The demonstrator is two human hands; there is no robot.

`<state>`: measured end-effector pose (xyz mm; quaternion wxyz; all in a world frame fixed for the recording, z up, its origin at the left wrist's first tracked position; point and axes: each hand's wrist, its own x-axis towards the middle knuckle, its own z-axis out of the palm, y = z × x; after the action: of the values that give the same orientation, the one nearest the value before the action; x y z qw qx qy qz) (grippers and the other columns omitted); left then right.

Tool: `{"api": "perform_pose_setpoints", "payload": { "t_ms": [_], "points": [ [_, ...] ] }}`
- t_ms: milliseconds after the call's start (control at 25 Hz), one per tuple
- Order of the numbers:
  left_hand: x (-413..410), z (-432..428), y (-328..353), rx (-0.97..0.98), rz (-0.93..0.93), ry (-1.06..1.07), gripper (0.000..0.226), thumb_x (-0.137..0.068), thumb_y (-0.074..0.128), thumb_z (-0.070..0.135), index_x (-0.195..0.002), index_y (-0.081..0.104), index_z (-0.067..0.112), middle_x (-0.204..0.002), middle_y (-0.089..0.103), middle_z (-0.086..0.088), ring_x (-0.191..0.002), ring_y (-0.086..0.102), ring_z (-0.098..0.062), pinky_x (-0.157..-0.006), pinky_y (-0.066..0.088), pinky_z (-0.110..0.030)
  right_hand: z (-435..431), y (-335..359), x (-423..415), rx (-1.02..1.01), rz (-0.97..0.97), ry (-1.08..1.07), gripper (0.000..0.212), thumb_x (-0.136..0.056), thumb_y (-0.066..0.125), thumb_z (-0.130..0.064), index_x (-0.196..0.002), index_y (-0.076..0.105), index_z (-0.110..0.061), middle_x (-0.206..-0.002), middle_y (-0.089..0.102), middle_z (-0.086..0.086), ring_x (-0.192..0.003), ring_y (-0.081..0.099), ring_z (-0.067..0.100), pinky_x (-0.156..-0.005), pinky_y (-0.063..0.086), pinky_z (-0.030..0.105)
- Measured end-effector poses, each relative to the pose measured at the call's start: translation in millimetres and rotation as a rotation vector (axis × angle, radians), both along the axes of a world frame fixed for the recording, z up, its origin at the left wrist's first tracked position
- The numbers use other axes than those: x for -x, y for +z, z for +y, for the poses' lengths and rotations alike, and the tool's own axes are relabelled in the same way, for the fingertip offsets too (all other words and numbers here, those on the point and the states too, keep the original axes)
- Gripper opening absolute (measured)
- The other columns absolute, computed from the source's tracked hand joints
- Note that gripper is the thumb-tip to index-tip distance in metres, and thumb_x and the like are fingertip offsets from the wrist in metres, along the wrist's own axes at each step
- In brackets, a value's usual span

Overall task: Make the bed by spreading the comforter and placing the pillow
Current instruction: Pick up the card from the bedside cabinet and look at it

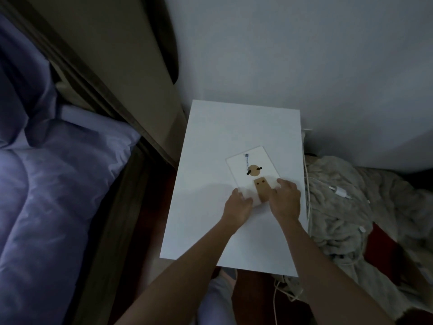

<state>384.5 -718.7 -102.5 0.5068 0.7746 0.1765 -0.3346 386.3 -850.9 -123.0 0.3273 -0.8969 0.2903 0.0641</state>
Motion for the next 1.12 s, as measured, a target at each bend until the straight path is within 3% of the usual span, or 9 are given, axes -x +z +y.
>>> {"api": "perform_pose_setpoints", "payload": {
  "t_ms": [160, 280, 360, 560, 640, 720, 880, 960, 1120],
  "points": [
    [-5.4, 6.5, -7.5, 0.044, 0.011, -0.008, 0.049, -0.092, 0.047, 0.028, -0.138, 0.036, 0.017, -0.137, 0.048, -0.004, -0.121, 0.048, -0.026, -0.094, 0.040, -0.031, -6.5, -1.1, -5.2, -0.087, 0.119, -0.076, 0.043, -0.089, 0.049, -0.017, -0.129, 0.051, -0.003, -0.123, 0.055, 0.016, -0.115, 0.051, 0.033, -0.097, 0.040, 0.038],
    [-9.2, 31.9, -10.7, -0.007, 0.006, 0.066, 0.061, -0.084, 0.055, 0.048, -0.132, 0.045, 0.011, -0.131, 0.051, -0.011, -0.119, 0.051, -0.029, -0.096, 0.042, -0.030, 2.3, 5.5, 1.6, -0.451, 0.265, -0.340, 0.032, -0.083, 0.058, -0.027, -0.100, 0.064, 0.000, -0.097, 0.063, 0.015, -0.087, 0.060, 0.030, -0.086, 0.050, 0.042],
    [-11.2, 61.6, -11.6, -0.057, 0.049, 0.059, 0.074, -0.081, 0.056, 0.058, -0.135, 0.045, 0.010, -0.133, 0.050, -0.012, -0.120, 0.050, -0.031, -0.102, 0.042, -0.038, 25.3, 12.2, 17.3, -0.692, 0.283, -0.411, 0.015, -0.086, 0.060, -0.023, -0.088, 0.061, -0.008, -0.086, 0.063, 0.013, -0.075, 0.059, 0.025, -0.068, 0.053, 0.036],
    [-16.3, 128.1, 37.2, 0.251, 0.102, 0.310, 0.033, -0.099, 0.042, 0.030, -0.128, 0.039, 0.015, -0.126, 0.051, -0.008, -0.103, 0.053, -0.024, -0.080, 0.052, -0.042, 84.8, 62.3, 28.2, -0.865, 0.227, -0.170, 0.007, -0.095, 0.053, -0.016, -0.093, 0.054, -0.009, -0.099, 0.062, 0.014, -0.079, 0.061, 0.023, -0.064, 0.052, 0.030],
    [-21.7, 148.1, 78.2, 0.405, 0.016, 0.327, 0.027, -0.099, 0.042, 0.028, -0.123, 0.039, 0.017, -0.119, 0.052, -0.005, -0.098, 0.056, -0.021, -0.068, 0.055, -0.041, 97.1, 96.3, 18.1, -0.725, 0.098, -0.027, 0.012, -0.093, 0.056, -0.018, -0.099, 0.055, -0.008, -0.108, 0.063, 0.013, -0.087, 0.064, 0.024, -0.068, 0.054, 0.032],
    [-34.3, 163.2, 123.4, 0.461, -0.154, 0.291, 0.020, -0.099, 0.042, 0.028, -0.116, 0.041, 0.017, -0.113, 0.054, -0.005, -0.092, 0.059, -0.019, -0.062, 0.056, -0.039, 105.1, 142.7, 3.2, -0.405, -0.109, 0.156, 0.034, -0.089, 0.062, -0.025, -0.118, 0.053, -0.012, -0.119, 0.059, 0.006, -0.106, 0.059, 0.024, -0.082, 0.053, 0.037],
    [-58.4, 177.4, 221.1, 0.492, -0.471, 0.289, 0.007, -0.100, 0.041, 0.026, -0.103, 0.045, 0.021, -0.107, 0.057, -0.008, -0.089, 0.058, -0.022, -0.077, 0.053, -0.052, 125.1, 247.5, -29.9, 0.242, -0.490, 0.724, 0.075, -0.082, 0.057, -0.057, -0.144, 0.031, -0.024, -0.150, 0.033, -0.007, -0.138, 0.030, 0.013, -0.110, 0.029, 0.035],
    [-63.9, 178.4, 265.1, 0.546, -0.603, 0.314, 0.010, -0.101, 0.039, 0.022, -0.108, 0.044, 0.017, -0.105, 0.057, -0.007, -0.088, 0.057, -0.021, -0.079, 0.052, -0.051, 134.8, 288.8, -45.2, 0.454, -0.563, 0.911, 0.086, -0.077, 0.045, -0.072, -0.146, 0.027, -0.025, -0.154, 0.030, -0.007, -0.142, 0.026, 0.014, -0.114, 0.024, 0.039],
    [-57.5, 177.7, 321.2, 0.632, -0.765, 0.338, 0.017, -0.101, 0.039, 0.023, -0.115, 0.041, 0.016, -0.103, 0.057, -0.003, -0.085, 0.057, -0.016, -0.066, 0.052, -0.037, 136.1, 344.8, -61.4, 0.668, -0.882, 0.931, 0.079, -0.075, 0.054, -0.067, -0.136, 0.047, -0.016, -0.138, 0.054, 0.002, -0.126, 0.051, 0.022, -0.103, 0.043, 0.045]
  ]
}}
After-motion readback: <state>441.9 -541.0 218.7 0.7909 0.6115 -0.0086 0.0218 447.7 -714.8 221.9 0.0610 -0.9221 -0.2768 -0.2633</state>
